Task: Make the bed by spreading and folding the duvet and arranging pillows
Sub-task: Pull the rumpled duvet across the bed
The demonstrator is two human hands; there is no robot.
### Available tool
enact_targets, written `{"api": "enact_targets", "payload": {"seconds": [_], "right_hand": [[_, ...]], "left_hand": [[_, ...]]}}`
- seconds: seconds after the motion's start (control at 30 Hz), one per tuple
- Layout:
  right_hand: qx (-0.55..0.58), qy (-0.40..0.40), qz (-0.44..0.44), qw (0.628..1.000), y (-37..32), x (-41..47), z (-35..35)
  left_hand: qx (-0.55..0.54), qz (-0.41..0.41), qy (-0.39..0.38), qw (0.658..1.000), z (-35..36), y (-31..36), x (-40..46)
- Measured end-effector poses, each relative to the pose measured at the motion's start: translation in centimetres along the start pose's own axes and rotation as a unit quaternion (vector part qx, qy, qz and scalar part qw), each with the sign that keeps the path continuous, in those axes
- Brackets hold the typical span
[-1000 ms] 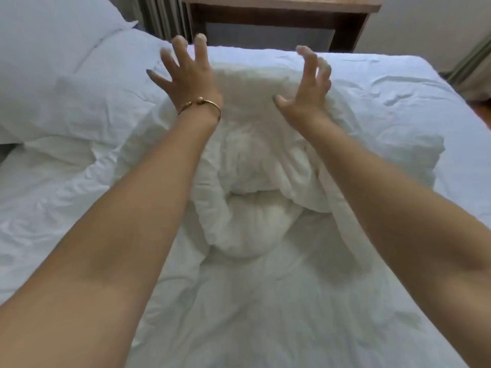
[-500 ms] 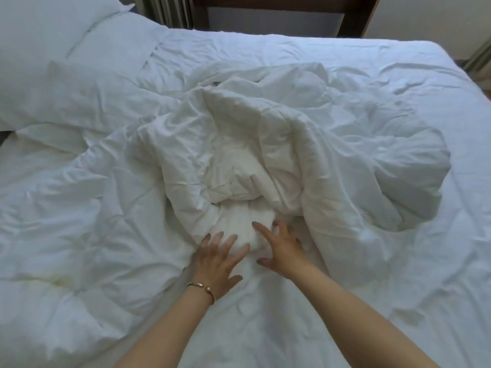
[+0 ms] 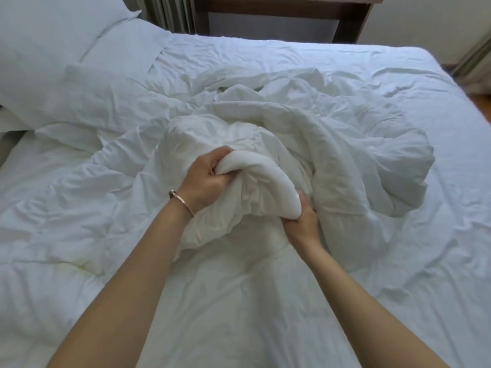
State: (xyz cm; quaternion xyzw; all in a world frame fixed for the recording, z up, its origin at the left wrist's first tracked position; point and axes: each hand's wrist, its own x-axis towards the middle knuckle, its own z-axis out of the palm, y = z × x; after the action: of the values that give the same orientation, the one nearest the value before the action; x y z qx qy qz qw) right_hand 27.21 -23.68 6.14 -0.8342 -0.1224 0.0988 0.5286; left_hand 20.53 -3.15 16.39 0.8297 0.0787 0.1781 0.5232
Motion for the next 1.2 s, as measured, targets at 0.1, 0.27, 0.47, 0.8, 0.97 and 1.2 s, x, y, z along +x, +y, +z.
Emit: {"api": "enact_targets", "payload": {"seconds": [0.1,0.27,0.47,0.8,0.97,1.2], "right_hand": [[-0.066,-0.050,-0.026,0.996,-3.0,-0.3,-2.5],[-0.044,-0.083,0.046,0.995,-7.3,-4.2,-5.6],[-0.114,-0.146,0.042,0.982,-14.5,-8.4,-10.1],[-0.169,-0.247,-0.034,0.954,-21.4,-18.0,-19.8],[-0.292,-0.159,-0.100,0.938,-20.9,-22.1,-24.3],[0.030,0.072,0.066,0.995,-9.9,-32.5,-18.9]], "left_hand": [[0.207,-0.104,0.111,0.967,1.1,-0.3,0.5],[0.278,0.148,0.243,0.917,4.4,1.2,-7.9],[0.374,0.118,0.037,0.919,6.9,1.4,-14.7],[0.248,0.213,-0.025,0.945,2.7,10.9,-14.8],[0.074,0.170,-0.166,0.969,2.1,17.7,-19.6],[-0.269,0.044,-0.048,0.961,2.7,21.6,-30.1]]}}
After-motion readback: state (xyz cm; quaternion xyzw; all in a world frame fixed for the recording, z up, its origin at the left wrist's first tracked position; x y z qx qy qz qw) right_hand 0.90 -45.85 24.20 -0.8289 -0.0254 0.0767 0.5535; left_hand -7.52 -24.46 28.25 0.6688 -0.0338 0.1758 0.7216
